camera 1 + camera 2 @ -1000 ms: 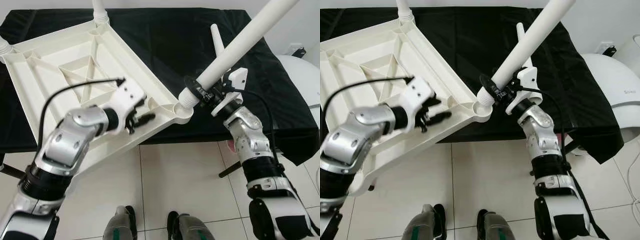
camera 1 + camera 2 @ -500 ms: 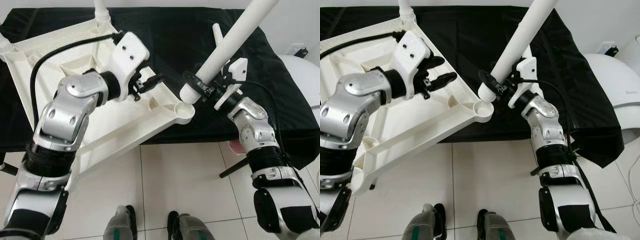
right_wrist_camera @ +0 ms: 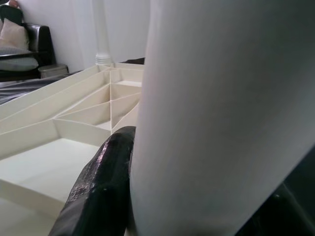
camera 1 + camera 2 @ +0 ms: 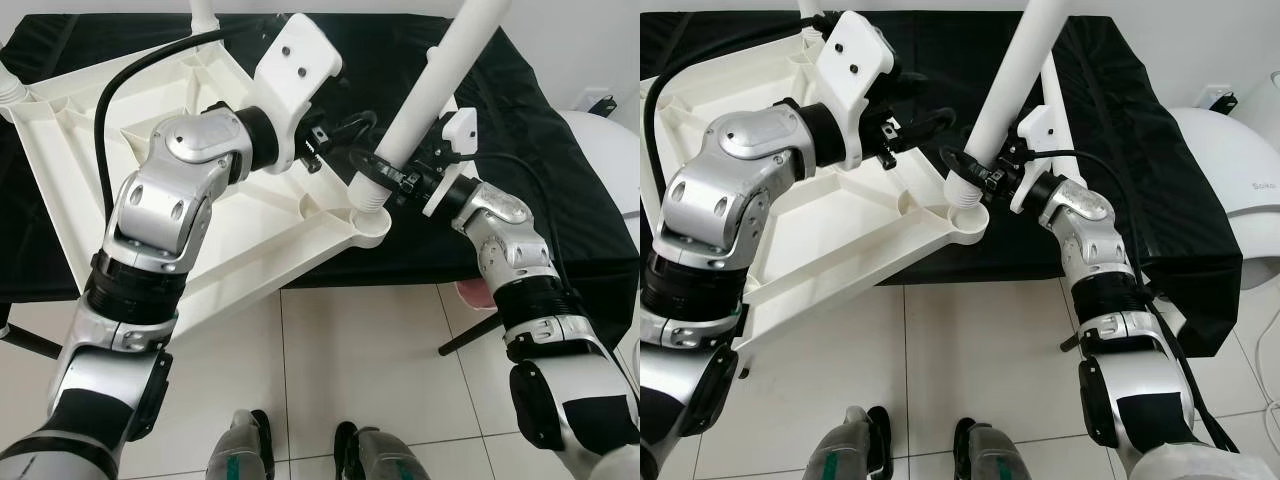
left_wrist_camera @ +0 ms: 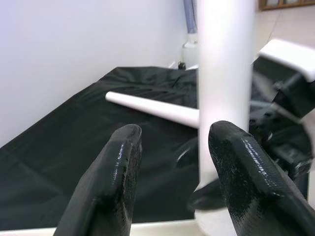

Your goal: Building children table

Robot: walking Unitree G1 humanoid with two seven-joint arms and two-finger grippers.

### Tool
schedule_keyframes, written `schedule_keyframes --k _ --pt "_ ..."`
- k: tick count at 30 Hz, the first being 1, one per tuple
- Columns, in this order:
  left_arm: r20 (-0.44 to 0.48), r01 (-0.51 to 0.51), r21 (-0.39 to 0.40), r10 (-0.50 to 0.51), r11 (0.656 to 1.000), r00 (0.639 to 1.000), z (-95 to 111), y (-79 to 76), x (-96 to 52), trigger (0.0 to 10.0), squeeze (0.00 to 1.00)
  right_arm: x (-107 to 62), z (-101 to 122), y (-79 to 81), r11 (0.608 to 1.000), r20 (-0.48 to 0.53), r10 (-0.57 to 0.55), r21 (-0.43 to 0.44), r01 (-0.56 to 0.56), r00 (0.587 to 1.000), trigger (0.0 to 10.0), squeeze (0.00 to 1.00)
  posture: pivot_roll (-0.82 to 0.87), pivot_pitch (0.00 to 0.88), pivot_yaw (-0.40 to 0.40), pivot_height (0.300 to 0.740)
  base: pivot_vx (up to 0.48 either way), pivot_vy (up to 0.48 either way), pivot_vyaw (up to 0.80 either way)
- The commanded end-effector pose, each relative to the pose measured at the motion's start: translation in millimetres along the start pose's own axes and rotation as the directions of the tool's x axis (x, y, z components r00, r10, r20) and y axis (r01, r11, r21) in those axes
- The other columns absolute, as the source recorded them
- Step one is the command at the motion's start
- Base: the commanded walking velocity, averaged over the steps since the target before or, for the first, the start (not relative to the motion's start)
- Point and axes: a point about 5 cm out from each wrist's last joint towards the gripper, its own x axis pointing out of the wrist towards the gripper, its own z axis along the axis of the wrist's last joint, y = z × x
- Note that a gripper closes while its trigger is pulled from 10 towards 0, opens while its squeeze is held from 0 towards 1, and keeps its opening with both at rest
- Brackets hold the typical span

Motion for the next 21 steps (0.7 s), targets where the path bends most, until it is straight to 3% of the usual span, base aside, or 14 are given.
schedule_keyframes --k 1,6,8,21 --pt "0.033 -0.062 -0.015 0.063 0.998 0.997 4.1 -1.7 7.0 10.0 0.0 0.7 0.3 0.3 0.999 -0.031 0.044 -0.02 -0.045 0.999 10.0 0.0 0.0 0.174 -0.083 0.74 0.0 0.0 0.0" --pt "0.047 -0.058 -0.041 0.06 0.997 0.997 4.8 -4.7 11.6 10.0 0.0 2.0 0.1 2.0 0.997 -0.036 0.073 -0.018 -0.073 0.997 10.0 0.0 0.0 0.173 -0.084 0.74 0.0 0.0 0.0" --pt "0.06 -0.034 -0.081 0.039 0.996 0.997 2.9 -13.7 17.8 10.0 0.0 3.7 2.6 1.1 0.996 -0.039 0.088 -0.027 -0.089 0.995 10.0 0.0 -0.01 0.168 -0.083 0.74 0.0 0.0 0.0" --pt "0.067 -0.012 -0.112 0.02 0.994 0.998 2.1 -19.3 24.1 10.0 0.0 4.9 6.0 0.4 0.993 -0.037 0.114 -0.039 -0.115 0.993 10.0 0.0 -0.01 0.157 -0.081 0.74 0.0 0.0 0.0"
